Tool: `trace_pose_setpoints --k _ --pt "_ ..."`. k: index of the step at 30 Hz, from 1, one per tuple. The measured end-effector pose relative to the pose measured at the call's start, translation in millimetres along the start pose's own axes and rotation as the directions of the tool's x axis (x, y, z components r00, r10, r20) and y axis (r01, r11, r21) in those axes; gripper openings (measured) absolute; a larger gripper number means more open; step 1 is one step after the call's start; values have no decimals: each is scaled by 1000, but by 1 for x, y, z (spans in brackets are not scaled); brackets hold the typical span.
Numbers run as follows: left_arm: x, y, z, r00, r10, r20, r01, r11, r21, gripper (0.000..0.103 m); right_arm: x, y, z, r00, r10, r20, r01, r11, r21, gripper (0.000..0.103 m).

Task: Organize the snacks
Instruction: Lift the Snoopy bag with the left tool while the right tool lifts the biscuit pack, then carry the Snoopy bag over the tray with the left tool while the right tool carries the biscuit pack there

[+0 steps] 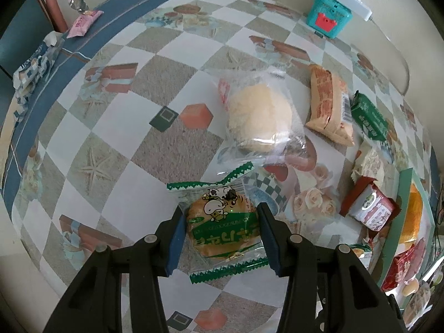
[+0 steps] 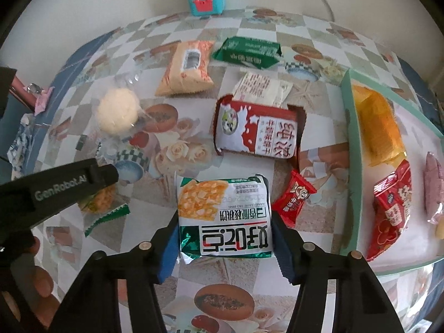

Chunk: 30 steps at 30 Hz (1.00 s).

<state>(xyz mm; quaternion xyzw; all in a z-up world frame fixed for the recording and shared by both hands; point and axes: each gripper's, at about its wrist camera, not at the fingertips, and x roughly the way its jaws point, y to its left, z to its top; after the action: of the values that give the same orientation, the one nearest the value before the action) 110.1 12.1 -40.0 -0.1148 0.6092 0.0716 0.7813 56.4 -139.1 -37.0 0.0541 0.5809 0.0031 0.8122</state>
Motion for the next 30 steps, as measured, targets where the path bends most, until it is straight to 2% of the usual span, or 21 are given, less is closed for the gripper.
trace_pose_setpoints --k 10,16,20,26,30 --pt "-33 -2 -6 997 -11 81 9 1000 22 51 -42 -7 4 995 45 92 -48 998 29 62" --pt "-49 -9 -9 991 -22 130 17 999 40 51 -50 -25 4 992 18 122 -31 993 110 62" --pt "-55 -18 -10 989 -32 148 25 998 53 51 -62 -54 6 987 17 159 -48 980 195 62" --pt "-66 -44 -17 984 -45 170 28 994 104 51 -76 -110 4 976 -102 193 30 939 342 62" --pt "-77 -79 -26 979 -78 190 42 981 187 51 -82 -148 1 969 -162 189 67 900 430 62"
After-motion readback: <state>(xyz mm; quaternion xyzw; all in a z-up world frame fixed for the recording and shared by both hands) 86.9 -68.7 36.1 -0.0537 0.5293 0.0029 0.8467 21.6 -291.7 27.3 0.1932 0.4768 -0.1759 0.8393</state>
